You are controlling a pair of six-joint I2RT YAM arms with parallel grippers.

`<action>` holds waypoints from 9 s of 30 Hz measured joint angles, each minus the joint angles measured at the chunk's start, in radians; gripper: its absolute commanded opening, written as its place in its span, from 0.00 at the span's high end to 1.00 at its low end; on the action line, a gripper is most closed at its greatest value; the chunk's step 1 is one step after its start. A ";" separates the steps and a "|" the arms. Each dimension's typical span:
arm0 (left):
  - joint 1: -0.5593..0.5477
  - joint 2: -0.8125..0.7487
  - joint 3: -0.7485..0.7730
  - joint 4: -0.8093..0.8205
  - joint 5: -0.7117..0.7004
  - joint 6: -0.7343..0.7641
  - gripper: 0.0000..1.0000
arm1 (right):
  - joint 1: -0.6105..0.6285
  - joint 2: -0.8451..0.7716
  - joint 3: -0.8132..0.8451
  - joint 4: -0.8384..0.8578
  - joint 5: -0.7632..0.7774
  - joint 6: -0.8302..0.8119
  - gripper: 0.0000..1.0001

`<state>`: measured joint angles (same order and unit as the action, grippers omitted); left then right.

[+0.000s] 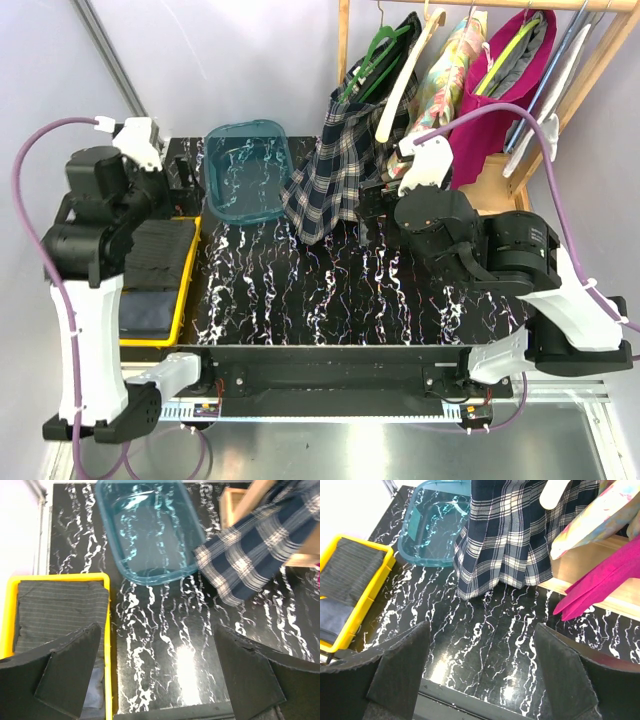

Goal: Remove the skirt from the hanger

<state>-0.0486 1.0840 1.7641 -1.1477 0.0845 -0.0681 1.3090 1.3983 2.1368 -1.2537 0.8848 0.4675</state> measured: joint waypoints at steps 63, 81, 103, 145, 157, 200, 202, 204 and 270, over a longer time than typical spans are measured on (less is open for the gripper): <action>-0.496 0.532 -0.713 0.526 -0.209 0.049 0.13 | 0.000 -0.221 -0.335 0.418 -0.037 -0.125 0.07; -0.645 0.375 -0.761 0.360 -0.135 0.008 0.16 | -0.024 -0.152 -0.248 0.631 0.190 -0.361 0.07; -0.697 0.143 -0.277 0.319 -0.379 0.193 0.01 | -0.673 0.636 0.582 0.600 -0.272 -0.151 0.13; -0.573 0.055 -0.381 0.357 -0.422 0.182 0.01 | -0.846 0.698 0.477 0.612 -0.462 -0.081 1.00; -0.565 0.056 -0.391 0.357 -0.420 0.164 0.01 | -0.846 0.695 0.598 0.706 -0.652 -0.283 1.00; -0.546 0.027 -0.400 0.356 -0.406 0.154 0.01 | -0.834 0.720 0.403 0.911 -0.480 -0.507 0.70; -0.546 0.027 -0.400 0.357 -0.406 0.154 0.01 | -0.834 0.721 0.403 0.909 -0.475 -0.510 1.00; -0.546 0.027 -0.400 0.356 -0.406 0.154 0.01 | -0.834 0.721 0.403 0.913 -0.467 -0.509 1.00; 0.043 0.024 -0.251 1.145 1.127 -0.519 0.01 | -0.715 -0.327 -0.185 0.398 -1.226 -0.159 1.00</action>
<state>-0.0059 1.1076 1.5131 -0.0025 1.2118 -0.5869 0.5938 1.0718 1.9514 -0.8555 -0.3412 0.3088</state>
